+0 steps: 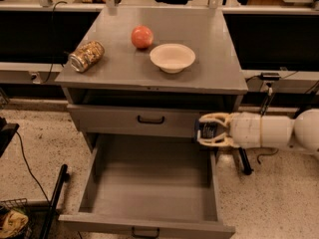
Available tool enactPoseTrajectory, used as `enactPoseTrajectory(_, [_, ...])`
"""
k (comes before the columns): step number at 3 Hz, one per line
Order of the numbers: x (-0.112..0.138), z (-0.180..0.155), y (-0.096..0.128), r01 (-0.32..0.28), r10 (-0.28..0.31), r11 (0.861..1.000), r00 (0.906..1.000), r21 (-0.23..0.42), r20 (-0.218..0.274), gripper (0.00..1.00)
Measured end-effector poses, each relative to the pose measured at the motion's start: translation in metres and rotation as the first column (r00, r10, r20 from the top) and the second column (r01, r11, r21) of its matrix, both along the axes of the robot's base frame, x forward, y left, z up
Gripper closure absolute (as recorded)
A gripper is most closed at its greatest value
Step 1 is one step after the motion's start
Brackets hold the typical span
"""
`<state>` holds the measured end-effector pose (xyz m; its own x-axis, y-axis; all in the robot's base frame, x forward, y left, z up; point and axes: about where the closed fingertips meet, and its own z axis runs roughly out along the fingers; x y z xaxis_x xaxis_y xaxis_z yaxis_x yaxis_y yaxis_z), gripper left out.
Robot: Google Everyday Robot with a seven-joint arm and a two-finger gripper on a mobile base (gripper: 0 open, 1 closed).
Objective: Pick rxbar blueberry from middle drawer and place on counter
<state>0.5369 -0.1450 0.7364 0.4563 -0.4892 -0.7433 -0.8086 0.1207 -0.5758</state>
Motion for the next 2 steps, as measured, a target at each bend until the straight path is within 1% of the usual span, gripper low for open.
enactPoseTrajectory(1, [-0.017, 0.068, -0.02, 0.019, -0.021, 0.999, 0.9971, 0.035, 0.073, 1.0])
enactPoseTrajectory(2, [-0.013, 0.114, -0.032, 0.022, -0.02, 0.999, 0.9961, -0.024, 0.086, 1.0])
